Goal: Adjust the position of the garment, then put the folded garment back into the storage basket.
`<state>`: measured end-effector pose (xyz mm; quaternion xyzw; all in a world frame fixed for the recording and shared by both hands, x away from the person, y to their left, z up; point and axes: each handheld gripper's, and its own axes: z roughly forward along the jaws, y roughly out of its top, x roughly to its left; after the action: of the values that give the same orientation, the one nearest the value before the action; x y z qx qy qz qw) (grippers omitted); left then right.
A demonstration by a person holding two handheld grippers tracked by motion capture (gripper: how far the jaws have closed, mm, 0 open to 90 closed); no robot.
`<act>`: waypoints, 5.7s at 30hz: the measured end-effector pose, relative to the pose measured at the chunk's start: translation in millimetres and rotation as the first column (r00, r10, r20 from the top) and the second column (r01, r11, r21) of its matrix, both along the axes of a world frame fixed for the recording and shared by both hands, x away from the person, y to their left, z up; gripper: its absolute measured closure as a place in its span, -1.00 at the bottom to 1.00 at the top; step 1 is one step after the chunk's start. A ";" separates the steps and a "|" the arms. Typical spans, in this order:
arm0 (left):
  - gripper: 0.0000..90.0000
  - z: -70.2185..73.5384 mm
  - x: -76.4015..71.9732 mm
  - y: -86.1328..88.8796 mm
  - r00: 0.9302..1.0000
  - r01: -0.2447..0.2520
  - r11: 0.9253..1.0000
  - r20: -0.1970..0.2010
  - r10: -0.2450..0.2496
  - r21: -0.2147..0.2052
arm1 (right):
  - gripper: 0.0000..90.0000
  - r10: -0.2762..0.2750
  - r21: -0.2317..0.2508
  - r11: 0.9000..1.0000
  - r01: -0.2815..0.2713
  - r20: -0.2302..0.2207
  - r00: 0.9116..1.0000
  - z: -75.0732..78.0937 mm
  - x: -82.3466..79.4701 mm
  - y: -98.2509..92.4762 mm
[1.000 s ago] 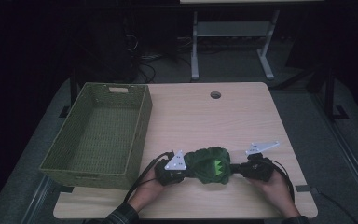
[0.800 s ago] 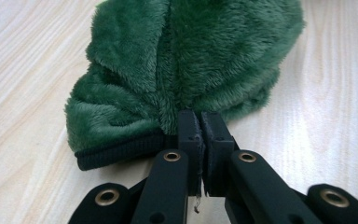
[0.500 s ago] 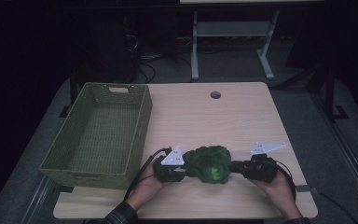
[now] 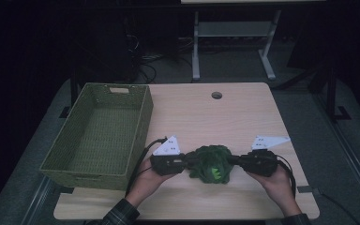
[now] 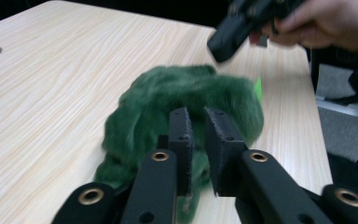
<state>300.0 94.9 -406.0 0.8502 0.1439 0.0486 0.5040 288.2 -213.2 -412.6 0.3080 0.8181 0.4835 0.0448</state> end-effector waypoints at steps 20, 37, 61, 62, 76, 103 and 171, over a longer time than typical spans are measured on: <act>1.00 -54.9 -0.4 -33.4 0.994 0.068 0.968 -0.096 -0.046 0.242 | 1.00 0.082 -0.174 0.979 -0.103 -0.127 0.989 -45.9 -3.4 27.7; 1.00 -44.2 14.4 -21.2 0.996 -0.024 0.966 -0.071 0.044 0.256 | 0.76 0.089 -0.095 0.991 -0.096 -0.076 0.993 -30.6 -13.8 27.9; 1.00 -35.3 -12.6 -31.7 0.986 0.032 0.967 -0.166 0.011 0.254 | 1.00 -0.120 -0.145 0.982 0.118 -0.004 0.993 -34.0 68.7 -7.0; 1.00 -37.9 -11.5 -34.0 0.986 0.038 0.965 -0.169 0.007 0.259 | 1.00 -0.121 -0.148 0.982 0.118 -0.011 0.993 -37.4 71.2 -5.8; 1.00 -48.2 20.3 -33.2 0.986 -0.030 0.954 -0.149 0.077 0.299 | 1.00 -0.074 -0.194 0.979 0.062 -0.057 0.996 -45.5 54.7 -5.9; 0.39 -19.0 36.3 6.5 0.981 -0.086 0.967 -0.147 0.124 0.240 | -0.25 -0.322 -0.244 0.917 0.317 0.020 0.947 -61.4 12.9 -47.1; 0.58 -28.7 47.0 -79.0 0.990 0.136 0.811 -0.102 -0.095 0.569 | -0.63 -0.393 -0.257 0.882 0.395 0.060 0.918 -69.9 16.9 -49.9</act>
<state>347.0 16.0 -434.7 0.9709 0.0877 0.0298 0.2210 305.1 -263.1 -482.4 0.4576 0.7953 0.3521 0.1850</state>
